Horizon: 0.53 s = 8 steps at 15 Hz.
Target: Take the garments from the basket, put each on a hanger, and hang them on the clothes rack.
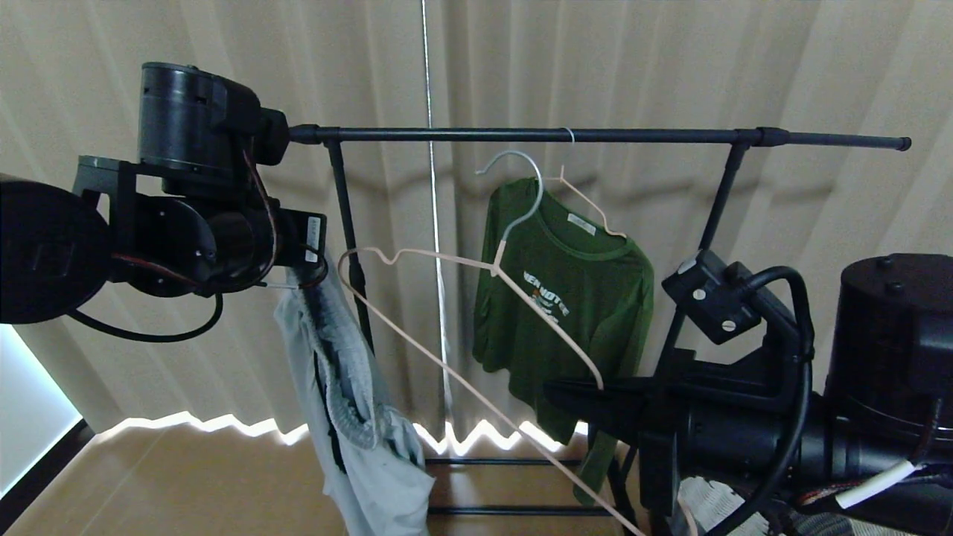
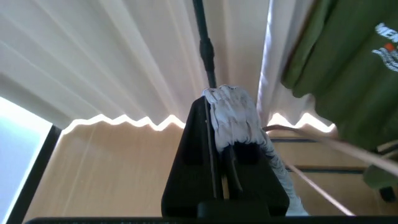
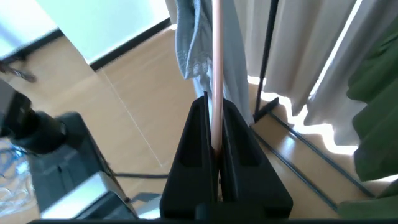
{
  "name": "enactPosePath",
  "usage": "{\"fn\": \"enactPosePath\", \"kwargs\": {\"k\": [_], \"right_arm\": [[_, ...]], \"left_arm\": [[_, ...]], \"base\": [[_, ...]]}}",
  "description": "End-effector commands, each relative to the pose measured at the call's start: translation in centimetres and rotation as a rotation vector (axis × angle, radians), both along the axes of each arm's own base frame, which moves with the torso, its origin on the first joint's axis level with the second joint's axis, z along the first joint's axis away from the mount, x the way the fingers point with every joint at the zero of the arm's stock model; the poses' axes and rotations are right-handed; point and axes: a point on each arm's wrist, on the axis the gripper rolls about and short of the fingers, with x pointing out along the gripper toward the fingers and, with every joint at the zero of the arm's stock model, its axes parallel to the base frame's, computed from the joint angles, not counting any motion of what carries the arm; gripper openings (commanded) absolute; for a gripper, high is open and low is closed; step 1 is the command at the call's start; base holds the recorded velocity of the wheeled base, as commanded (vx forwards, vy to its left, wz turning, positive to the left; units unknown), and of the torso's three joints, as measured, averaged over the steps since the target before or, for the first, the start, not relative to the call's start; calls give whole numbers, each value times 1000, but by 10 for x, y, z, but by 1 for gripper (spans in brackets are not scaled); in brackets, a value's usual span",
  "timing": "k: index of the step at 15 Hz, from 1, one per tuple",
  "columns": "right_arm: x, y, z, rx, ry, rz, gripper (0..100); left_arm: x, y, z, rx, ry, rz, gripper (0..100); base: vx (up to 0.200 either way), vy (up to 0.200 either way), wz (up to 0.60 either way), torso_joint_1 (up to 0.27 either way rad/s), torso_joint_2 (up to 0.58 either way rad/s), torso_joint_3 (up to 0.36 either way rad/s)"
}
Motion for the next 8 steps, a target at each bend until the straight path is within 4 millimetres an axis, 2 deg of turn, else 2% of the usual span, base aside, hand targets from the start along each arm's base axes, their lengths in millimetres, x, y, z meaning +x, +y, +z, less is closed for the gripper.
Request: {"fn": "enactPosePath", "kwargs": {"k": [1,4,8], "right_arm": [[-8,-8,8,32,-12,0,0],[-18,-16,13,57,-25,11,0],[-23,-8,9,60,10,42,0]], "left_arm": [[9,7,-6,8,15,31,0],[14,6,-10,9,8,39,0],[18,3,-11,15,-13,62,0]], "base": [[0,0,0,0,0,0],[0,0,0,0,0,0],[0,0,0,0,0,0]]}}
